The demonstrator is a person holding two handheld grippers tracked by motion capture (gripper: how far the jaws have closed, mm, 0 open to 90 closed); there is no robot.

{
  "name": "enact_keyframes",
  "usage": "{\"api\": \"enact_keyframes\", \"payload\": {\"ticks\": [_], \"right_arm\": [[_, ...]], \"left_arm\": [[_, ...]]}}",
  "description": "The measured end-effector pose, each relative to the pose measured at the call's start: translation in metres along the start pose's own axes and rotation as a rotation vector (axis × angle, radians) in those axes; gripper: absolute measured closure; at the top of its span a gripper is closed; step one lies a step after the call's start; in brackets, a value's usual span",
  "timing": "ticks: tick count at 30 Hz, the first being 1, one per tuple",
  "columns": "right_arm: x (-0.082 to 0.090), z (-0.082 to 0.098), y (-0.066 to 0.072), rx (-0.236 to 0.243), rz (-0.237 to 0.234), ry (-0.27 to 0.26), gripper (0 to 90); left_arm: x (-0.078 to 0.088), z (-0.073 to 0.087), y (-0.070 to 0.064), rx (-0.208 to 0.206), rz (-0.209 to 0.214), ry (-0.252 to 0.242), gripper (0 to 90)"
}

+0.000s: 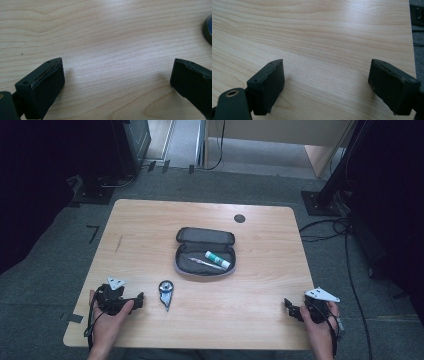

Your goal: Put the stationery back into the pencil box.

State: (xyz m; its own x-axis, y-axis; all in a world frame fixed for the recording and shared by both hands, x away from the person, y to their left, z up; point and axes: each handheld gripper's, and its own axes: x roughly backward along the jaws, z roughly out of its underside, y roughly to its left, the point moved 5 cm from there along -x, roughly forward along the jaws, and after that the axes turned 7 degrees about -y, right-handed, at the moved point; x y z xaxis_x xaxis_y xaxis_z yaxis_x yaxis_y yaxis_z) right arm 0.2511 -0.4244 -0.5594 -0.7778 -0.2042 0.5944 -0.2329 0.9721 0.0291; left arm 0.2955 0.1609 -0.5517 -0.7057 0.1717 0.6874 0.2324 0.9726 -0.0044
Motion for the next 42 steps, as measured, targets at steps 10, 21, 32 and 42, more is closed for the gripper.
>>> {"api": "enact_keyframes", "payload": {"ticks": [10,21,32,42], "right_arm": [[-0.001,0.000,0.000,-0.001,0.004,0.001,11.8],[-0.001,0.000,0.000,-0.003,0.009,0.004,10.4],[-0.001,0.000,0.000,-0.003,0.009,0.005,10.3],[-0.001,0.000,0.000,-0.004,0.010,0.005,10.2]], "left_arm": [[0.022,-0.021,-0.007,0.029,0.017,-0.069,0.0],[0.021,-0.028,-0.049,-0.013,0.096,-0.057,6.2],[0.009,-0.025,-0.087,-0.061,0.155,-0.017,6.3],[-0.006,-0.017,-0.100,-0.098,0.107,0.010,14.1]]}}
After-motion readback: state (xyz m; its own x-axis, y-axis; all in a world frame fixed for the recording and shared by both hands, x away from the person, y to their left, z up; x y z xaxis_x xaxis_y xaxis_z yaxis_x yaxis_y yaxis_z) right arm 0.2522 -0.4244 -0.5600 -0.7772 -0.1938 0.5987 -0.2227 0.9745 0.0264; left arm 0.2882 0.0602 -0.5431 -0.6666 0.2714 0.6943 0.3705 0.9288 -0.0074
